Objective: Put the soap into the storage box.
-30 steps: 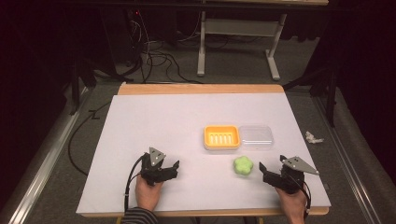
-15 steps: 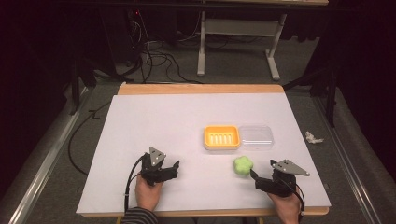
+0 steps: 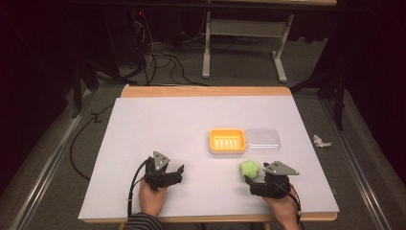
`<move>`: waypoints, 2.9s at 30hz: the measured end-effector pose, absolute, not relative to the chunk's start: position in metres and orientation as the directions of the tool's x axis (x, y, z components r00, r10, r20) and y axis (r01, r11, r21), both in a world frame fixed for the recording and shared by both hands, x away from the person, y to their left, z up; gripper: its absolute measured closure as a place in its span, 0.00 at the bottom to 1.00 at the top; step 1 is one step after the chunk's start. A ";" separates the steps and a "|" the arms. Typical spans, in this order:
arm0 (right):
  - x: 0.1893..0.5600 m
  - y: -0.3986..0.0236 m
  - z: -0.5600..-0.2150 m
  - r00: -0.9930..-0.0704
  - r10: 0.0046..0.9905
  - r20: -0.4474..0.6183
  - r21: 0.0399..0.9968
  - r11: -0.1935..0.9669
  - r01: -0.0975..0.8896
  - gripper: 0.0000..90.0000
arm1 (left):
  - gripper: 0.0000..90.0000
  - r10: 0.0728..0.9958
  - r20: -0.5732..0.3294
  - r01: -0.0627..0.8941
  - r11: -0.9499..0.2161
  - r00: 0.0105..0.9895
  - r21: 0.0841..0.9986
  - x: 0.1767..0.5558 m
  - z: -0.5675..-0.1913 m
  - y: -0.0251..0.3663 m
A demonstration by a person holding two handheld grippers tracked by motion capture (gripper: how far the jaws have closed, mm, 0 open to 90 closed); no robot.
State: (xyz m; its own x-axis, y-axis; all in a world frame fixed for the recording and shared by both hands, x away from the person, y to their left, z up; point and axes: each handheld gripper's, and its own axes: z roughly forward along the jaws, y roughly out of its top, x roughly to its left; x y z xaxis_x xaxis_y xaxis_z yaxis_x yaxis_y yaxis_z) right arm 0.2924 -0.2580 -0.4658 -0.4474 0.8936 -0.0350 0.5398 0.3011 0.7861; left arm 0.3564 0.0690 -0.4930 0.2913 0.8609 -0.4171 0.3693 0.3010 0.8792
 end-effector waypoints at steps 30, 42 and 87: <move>0.325 -0.239 -0.477 -0.494 0.868 -0.045 0.692 0.384 0.612 0.28 | 0.20 0.863 -0.413 0.375 0.295 0.289 0.879 0.357 -0.493 0.068; 0.332 -0.242 -0.476 -0.537 0.843 -0.025 0.666 0.415 0.620 0.29 | 0.20 0.873 -0.397 0.379 0.279 0.282 0.882 0.358 -0.495 0.067; 0.324 -0.253 -0.459 -0.538 0.843 -0.001 0.732 0.368 0.574 0.30 | 0.18 0.847 -0.441 0.362 0.328 0.297 0.873 0.355 -0.491 0.071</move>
